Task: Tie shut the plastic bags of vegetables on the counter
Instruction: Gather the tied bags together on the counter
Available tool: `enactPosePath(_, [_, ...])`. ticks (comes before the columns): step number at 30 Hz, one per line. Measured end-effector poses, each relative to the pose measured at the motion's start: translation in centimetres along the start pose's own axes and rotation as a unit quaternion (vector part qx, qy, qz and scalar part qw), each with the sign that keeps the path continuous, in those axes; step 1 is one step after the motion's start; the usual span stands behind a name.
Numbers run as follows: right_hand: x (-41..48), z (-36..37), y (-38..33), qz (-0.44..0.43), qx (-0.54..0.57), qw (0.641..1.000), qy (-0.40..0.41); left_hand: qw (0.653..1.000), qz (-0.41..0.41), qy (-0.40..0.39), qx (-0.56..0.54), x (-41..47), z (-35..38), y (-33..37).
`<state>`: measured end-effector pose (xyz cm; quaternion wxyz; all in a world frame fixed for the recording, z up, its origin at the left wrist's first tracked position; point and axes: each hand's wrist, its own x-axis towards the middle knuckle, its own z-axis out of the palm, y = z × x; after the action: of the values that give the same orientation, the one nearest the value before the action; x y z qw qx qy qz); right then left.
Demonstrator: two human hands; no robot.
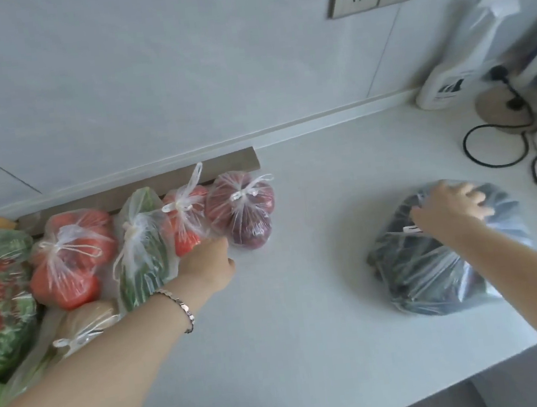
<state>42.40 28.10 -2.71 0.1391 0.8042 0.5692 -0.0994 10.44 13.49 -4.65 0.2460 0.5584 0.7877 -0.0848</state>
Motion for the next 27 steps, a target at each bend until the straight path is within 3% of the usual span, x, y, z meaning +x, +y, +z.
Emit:
enactPosePath(2, [1.6, 0.6, 3.9, 0.087, 0.025, 0.993, -0.074, 1.0, 0.005, -0.006, 0.003, 0.2, 0.3, 1.4])
enactPosePath(4, [2.6, 2.2, 5.9, 0.075, 0.045, 0.987, -0.133, 1.0, 0.007, -0.003, 0.015, 0.1, 0.5, 2.7])
enactPosePath(9, [1.7, 4.2, 5.2, 0.079, 0.151, 0.982, -0.078, 0.999, 0.001, -0.018, 0.028, -0.3, 1.0, 3.8])
enactPosePath(18, [0.8, 2.9, 6.2, -0.036, 0.188, 0.98, 0.047, 1.0, -0.009, -0.019, -0.005, -1.2, 2.4, 2.7])
enactPosePath(27, [-10.6, 4.0, 2.0, -0.157, 0.345, 0.924, -0.051, 0.996, -0.034, 0.072, -0.046, -4.3, 2.2, -5.0])
